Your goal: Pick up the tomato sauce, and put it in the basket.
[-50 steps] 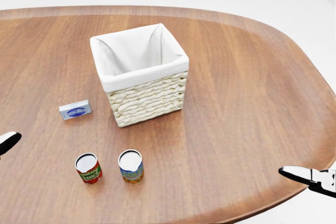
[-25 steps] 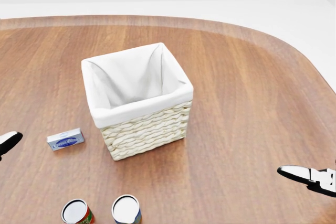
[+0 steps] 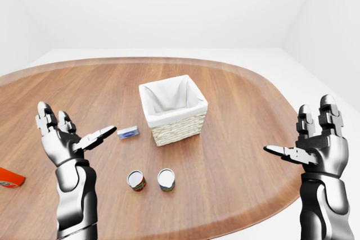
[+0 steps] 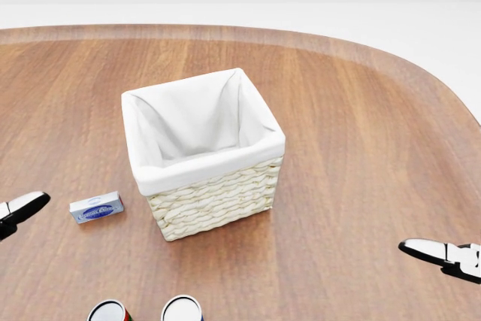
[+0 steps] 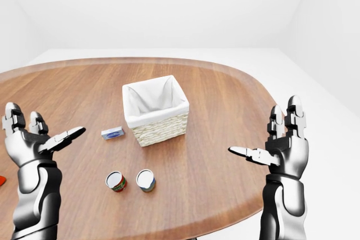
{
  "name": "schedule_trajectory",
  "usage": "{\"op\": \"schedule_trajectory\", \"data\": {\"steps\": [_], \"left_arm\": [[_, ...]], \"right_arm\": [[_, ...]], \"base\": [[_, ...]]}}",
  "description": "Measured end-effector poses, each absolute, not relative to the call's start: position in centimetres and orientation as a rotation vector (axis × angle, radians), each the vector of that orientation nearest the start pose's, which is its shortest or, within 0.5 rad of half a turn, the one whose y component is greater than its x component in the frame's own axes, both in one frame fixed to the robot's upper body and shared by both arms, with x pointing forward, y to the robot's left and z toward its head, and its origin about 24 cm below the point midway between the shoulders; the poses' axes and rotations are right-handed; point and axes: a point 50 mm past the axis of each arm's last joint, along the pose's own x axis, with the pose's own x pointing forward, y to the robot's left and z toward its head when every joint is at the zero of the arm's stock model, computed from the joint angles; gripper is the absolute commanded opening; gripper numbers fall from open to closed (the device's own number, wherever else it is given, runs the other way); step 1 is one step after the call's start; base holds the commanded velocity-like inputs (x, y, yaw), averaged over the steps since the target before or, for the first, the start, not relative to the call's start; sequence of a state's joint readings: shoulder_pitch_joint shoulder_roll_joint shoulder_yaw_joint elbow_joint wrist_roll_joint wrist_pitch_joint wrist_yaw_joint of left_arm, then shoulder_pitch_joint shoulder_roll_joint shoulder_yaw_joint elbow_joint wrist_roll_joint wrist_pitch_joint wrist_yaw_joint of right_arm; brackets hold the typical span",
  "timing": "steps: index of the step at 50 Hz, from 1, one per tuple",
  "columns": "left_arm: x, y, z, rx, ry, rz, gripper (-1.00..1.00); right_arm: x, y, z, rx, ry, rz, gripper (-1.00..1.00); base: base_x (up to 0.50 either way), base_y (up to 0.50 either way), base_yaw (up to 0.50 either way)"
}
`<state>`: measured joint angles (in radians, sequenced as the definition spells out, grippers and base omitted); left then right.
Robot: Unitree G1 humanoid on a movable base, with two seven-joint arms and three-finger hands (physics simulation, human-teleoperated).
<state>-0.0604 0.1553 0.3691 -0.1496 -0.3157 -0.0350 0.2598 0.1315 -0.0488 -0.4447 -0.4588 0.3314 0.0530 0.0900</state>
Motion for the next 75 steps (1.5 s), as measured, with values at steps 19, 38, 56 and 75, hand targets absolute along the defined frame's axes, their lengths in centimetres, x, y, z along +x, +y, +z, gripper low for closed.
{"op": "schedule_trajectory", "data": {"steps": [19, 38, 56, 75], "left_arm": [[24.8, 21.6, 9.2, 0.459, -0.124, 0.27, 1.0], [22.2, 19.6, 4.2, 1.075, 0.164, 0.021, 1.0], [20.1, 19.1, -2.1, 1.233, 0.407, -0.215, 1.0], [19.7, 18.8, -4.3, 1.28, 0.463, -0.288, 1.0]], "right_arm": [[19.7, -25.3, 12.3, 0.134, -0.362, -0.288, 1.0], [19.8, -25.2, 12.3, 0.132, -0.361, -0.286, 1.0], [19.8, -25.1, 12.4, 0.127, -0.355, -0.29, 1.0], [19.8, -25.1, 12.5, 0.124, -0.353, -0.291, 1.0]], "base": [[0.0, 0.0, 0.0], [0.0, 0.0, 0.0], [0.0, 0.0, 0.0], [0.0, 0.0, 0.0]]}}
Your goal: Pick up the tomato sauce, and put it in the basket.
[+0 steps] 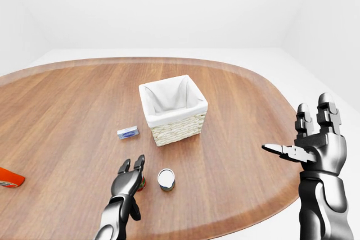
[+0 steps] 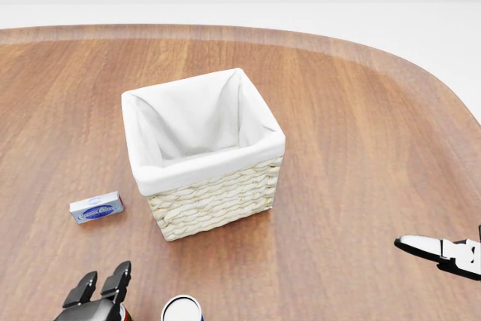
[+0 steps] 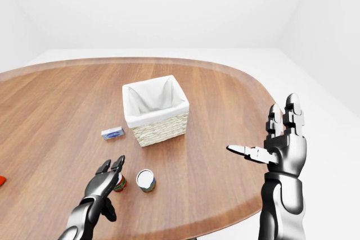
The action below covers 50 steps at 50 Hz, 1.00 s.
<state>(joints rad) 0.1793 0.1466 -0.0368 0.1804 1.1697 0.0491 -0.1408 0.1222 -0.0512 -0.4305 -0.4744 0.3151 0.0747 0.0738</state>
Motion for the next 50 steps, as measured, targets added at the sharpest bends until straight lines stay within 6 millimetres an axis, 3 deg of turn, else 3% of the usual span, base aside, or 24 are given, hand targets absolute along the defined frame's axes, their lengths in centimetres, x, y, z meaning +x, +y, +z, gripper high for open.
{"op": "schedule_trajectory", "data": {"steps": [47, 48, 49, 50], "left_arm": [[21.5, 19.4, -6.8, 1.315, 0.504, -0.231, 1.0], [21.6, 19.4, -6.9, 1.315, 0.503, -0.229, 0.46], [21.8, 19.4, -6.8, 1.315, 0.497, -0.223, -1.0], [22.0, 19.4, -6.7, 1.312, 0.492, -0.219, -1.0]], "right_arm": [[19.9, -25.1, 12.7, 0.124, -0.354, -0.29, 1.0], [19.9, -25.1, 12.7, 0.124, -0.354, -0.29, 1.0], [19.9, -25.1, 12.7, 0.124, -0.354, -0.29, 1.0], [19.9, -25.1, 12.7, 0.124, -0.354, -0.291, 1.0]], "base": [[0.0, 0.0, 0.0], [0.0, 0.0, 0.0], [0.0, 0.0, 0.0], [0.0, 0.0, 0.0]]}}
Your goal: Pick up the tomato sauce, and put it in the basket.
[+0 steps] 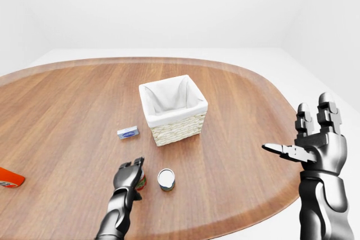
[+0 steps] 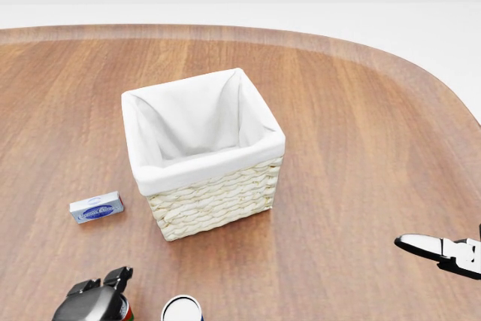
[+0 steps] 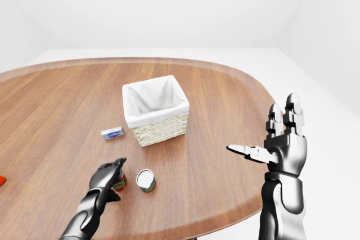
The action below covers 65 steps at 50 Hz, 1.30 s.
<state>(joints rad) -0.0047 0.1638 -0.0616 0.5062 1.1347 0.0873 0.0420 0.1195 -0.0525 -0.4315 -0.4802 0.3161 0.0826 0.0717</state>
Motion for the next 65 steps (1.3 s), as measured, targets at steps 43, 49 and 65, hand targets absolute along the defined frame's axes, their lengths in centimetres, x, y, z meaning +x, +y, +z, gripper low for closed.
{"op": "schedule_trajectory", "data": {"steps": [43, 49, 65], "left_arm": [[27.4, 16.4, 8.2, 1.243, 0.029, -0.075, -1.0], [28.1, 14.9, 13.0, 1.254, -0.132, -0.036, -1.0], [34.9, 8.7, 22.0, 1.154, -0.432, -0.072, -1.0]], "right_arm": [[20.3, -24.7, 11.9, 0.123, -0.344, -0.278, 1.0], [20.3, -24.7, 11.9, 0.124, -0.343, -0.277, 1.0], [20.4, -24.7, 11.7, 0.131, -0.34, -0.276, 1.0]], "base": [[0.0, 0.0, 0.0], [0.0, 0.0, 0.0], [0.0, 0.0, 0.0]]}}
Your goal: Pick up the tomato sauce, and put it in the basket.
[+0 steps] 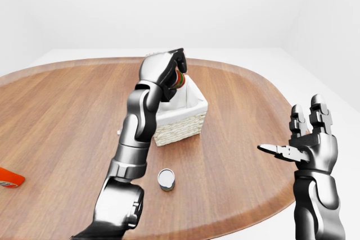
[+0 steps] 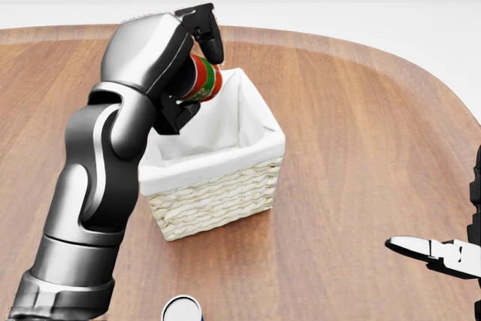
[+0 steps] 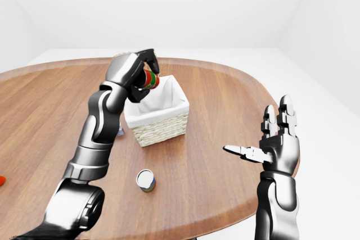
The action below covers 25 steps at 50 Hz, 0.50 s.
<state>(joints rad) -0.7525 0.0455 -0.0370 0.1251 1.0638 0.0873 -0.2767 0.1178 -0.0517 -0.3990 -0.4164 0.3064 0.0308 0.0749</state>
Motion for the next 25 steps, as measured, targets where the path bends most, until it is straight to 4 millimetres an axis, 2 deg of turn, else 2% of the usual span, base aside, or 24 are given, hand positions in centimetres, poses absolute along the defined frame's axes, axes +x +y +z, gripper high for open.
{"op": "schedule_trajectory", "data": {"steps": [6, 9, 16, 25], "left_arm": [[38.5, 7.1, 25.7, 1.148, -0.489, -0.002, -1.0], [39.8, 6.5, 26.5, 1.18, -0.474, 0.016, -1.0], [42.1, 6.9, 24.7, 1.263, -0.314, -0.006, -1.0], [43.0, 8.5, 21.4, 1.263, -0.108, -0.071, -1.0]], "right_arm": [[20.5, -24.7, 11.6, 0.133, -0.337, -0.275, 1.0], [20.5, -24.7, 11.6, 0.135, -0.337, -0.274, 1.0], [20.6, -24.6, 11.6, 0.138, -0.337, -0.27, 1.0], [20.6, -24.7, 11.7, 0.142, -0.34, -0.271, 1.0]], "base": [[0.0, 0.0, 0.0], [0.0, 0.0, 0.0], [0.0, 0.0, 0.0], [0.0, 0.0, 0.0]]}}
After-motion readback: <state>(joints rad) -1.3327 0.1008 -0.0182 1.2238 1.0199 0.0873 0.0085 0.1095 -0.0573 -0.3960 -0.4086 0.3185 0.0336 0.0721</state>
